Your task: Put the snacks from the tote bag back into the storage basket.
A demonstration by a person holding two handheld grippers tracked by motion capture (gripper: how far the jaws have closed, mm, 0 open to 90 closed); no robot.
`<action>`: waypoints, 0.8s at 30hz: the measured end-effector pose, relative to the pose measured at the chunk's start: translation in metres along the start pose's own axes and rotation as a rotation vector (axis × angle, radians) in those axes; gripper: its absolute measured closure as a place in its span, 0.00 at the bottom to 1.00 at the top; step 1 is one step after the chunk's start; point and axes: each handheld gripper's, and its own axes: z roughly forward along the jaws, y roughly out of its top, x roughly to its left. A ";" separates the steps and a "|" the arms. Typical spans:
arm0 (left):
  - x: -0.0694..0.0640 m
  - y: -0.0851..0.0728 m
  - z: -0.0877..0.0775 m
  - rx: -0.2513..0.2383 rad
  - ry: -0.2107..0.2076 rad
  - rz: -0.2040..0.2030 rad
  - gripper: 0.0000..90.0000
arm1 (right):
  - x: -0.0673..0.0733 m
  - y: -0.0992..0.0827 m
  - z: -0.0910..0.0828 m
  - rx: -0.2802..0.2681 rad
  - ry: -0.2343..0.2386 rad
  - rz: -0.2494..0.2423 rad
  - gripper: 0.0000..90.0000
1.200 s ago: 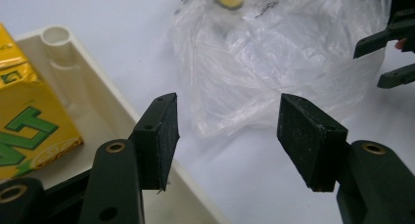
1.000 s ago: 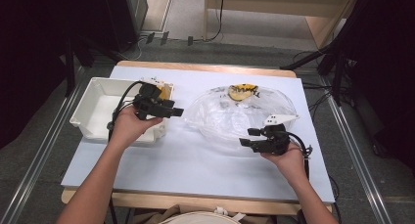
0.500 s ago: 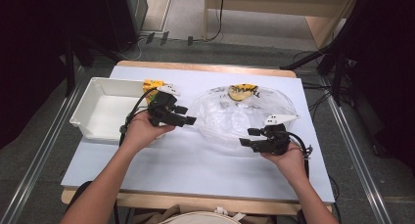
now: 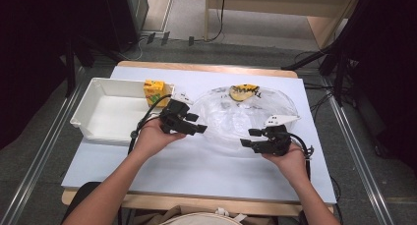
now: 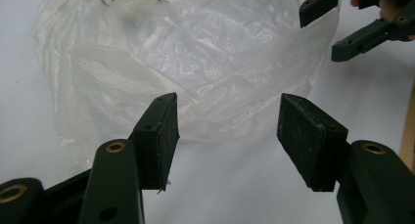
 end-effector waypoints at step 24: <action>-0.012 -0.007 0.020 0.029 -0.028 0.079 0.46 | 0.001 0.000 0.002 0.007 0.008 -0.001 0.49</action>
